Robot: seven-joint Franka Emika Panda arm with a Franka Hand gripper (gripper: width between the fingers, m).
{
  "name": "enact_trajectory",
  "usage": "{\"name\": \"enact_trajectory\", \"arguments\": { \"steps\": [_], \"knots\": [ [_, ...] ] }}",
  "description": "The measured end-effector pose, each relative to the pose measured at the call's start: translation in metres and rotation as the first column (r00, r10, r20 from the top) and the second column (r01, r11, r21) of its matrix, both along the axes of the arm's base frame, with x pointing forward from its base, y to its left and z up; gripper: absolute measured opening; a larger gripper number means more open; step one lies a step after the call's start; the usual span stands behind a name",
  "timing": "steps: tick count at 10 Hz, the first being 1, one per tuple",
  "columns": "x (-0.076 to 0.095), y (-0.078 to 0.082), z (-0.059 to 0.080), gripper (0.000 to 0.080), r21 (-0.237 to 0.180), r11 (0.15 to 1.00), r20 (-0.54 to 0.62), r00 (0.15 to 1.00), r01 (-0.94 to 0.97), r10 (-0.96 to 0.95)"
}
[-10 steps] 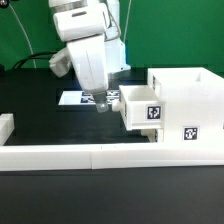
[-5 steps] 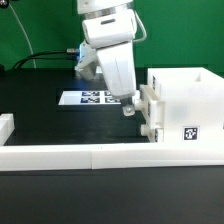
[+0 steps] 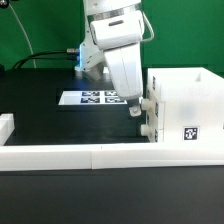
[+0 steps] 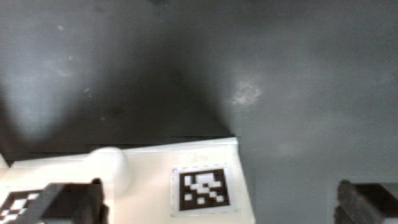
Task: Assemble drawer
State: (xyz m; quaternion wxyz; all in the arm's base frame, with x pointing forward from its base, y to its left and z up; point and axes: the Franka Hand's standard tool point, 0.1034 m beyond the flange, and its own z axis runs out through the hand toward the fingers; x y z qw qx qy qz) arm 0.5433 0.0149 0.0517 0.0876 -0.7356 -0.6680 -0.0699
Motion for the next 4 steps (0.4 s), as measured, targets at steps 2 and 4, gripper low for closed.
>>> {"name": "enact_trajectory", "arguments": {
  "steps": [2, 4],
  "knots": [
    [0.0002, -0.0002, 0.0001, 0.0649, 0.0, 1.0, 0.0, 1.0, 0.004, -0.004],
    [0.0001, -0.0009, 0.0, 0.0649, 0.0, 1.0, 0.0, 1.0, 0.005, -0.005]
  ]
}}
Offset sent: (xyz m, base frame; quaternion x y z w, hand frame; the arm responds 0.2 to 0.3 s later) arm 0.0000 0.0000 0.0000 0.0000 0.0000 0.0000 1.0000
